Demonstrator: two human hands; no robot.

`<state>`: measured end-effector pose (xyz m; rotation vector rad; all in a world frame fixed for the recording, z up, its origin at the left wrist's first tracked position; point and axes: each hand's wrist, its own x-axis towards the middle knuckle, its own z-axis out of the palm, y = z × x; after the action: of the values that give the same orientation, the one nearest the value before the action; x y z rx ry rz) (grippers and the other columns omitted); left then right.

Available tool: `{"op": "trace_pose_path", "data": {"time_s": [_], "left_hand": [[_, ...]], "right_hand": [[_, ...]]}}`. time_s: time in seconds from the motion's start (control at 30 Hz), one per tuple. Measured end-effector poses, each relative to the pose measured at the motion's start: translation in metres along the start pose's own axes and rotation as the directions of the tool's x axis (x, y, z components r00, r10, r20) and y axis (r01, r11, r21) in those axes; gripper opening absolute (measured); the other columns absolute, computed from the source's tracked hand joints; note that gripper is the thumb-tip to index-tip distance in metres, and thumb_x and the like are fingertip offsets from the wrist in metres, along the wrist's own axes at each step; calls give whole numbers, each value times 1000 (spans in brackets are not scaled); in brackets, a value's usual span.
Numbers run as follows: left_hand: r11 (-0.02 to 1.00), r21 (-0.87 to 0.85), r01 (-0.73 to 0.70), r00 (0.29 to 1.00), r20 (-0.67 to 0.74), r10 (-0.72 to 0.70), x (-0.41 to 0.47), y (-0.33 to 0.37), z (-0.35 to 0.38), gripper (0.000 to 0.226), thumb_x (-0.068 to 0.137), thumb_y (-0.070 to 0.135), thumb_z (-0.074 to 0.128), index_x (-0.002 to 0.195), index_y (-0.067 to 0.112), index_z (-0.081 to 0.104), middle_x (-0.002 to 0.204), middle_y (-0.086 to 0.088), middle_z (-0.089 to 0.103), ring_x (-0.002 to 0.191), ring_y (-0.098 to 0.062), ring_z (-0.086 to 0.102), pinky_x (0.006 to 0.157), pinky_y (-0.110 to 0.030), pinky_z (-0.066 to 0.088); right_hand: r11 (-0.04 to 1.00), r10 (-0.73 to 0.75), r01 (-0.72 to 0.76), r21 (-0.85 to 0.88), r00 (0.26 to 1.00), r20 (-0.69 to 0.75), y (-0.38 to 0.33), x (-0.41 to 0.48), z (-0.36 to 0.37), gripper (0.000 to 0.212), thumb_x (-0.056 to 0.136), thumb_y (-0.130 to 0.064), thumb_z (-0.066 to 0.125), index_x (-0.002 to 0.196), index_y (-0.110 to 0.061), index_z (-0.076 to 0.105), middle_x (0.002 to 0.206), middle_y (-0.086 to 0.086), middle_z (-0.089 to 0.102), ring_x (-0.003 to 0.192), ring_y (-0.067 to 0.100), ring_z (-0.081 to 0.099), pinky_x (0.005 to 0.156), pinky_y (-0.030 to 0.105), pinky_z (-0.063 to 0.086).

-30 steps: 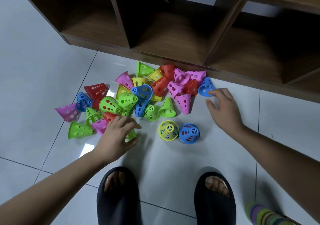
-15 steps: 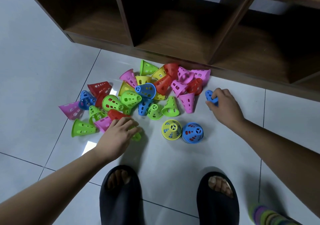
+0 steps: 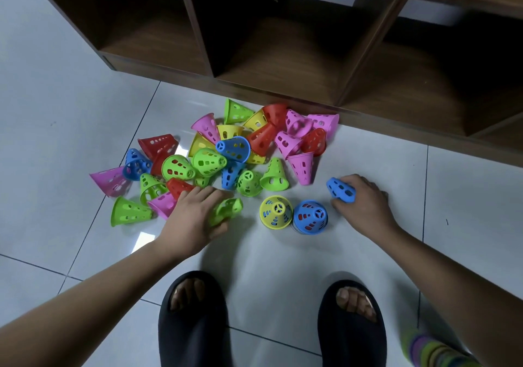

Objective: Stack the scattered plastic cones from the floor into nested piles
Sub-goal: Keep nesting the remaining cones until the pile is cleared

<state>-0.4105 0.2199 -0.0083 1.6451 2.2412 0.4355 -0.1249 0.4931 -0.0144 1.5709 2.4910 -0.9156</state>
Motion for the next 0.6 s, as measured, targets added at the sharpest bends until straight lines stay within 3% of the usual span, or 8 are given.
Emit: {"op": "trace_pose_path", "data": {"time_s": [0.1, 0.2, 0.3, 0.4, 0.5, 0.6], "left_hand": [[978, -204, 31, 997, -62, -45, 10, 17, -12, 45, 90, 42, 76, 132, 30, 61, 119, 15, 66, 106, -11, 63, 87, -42, 53], [943, -330, 29, 990, -118, -71, 18, 39, -26, 49, 91, 34, 83, 134, 25, 61, 122, 12, 67, 107, -6, 64, 89, -24, 52], [908, -418, 1, 979, -184, -86, 24, 63, -40, 48, 92, 28, 83, 135, 24, 61, 121, 12, 66, 108, -8, 64, 88, -13, 45], [879, -474, -42, 969, -233, -79, 27, 82, -47, 49, 95, 25, 81, 139, 20, 60, 123, 9, 65, 111, -11, 63, 92, -19, 47], [872, -483, -82, 973, -229, -35, 26, 93, -44, 51, 96, 22, 81, 141, 16, 59, 126, 6, 64, 114, -10, 62, 94, -19, 47], [889, -448, -99, 980, -201, 8, 24, 95, -33, 50, 96, 27, 80, 141, 17, 59, 127, 7, 62, 113, -3, 60, 95, -20, 48]], "right_hand": [[979, -9, 18, 203, 999, -46, -23, -16, -16, 32, 85, -28, 79, 112, -36, 63, 99, -21, 66, 102, 16, 64, 99, 45, 52], [884, -15, 51, 465, 997, -80, -47, -36, -31, 36, 88, -22, 81, 115, -39, 64, 109, -21, 69, 97, 2, 69, 88, 32, 59], [799, -54, 120, 590, 990, -129, -63, -57, -37, 44, 90, -16, 82, 126, -35, 64, 117, -23, 68, 108, 0, 66, 89, 18, 53], [754, -109, 160, 637, 987, -119, -71, -73, -35, 50, 91, -17, 82, 134, -32, 61, 124, -18, 66, 115, 6, 65, 94, 20, 53], [779, -179, 221, 587, 975, -130, -72, -85, -27, 48, 92, -18, 81, 135, -29, 62, 125, -13, 66, 117, 13, 65, 95, 29, 54], [809, -232, 278, 519, 961, -153, -70, -91, -18, 46, 91, -24, 80, 134, -26, 62, 125, -11, 63, 118, 13, 63, 96, 22, 50]]}}
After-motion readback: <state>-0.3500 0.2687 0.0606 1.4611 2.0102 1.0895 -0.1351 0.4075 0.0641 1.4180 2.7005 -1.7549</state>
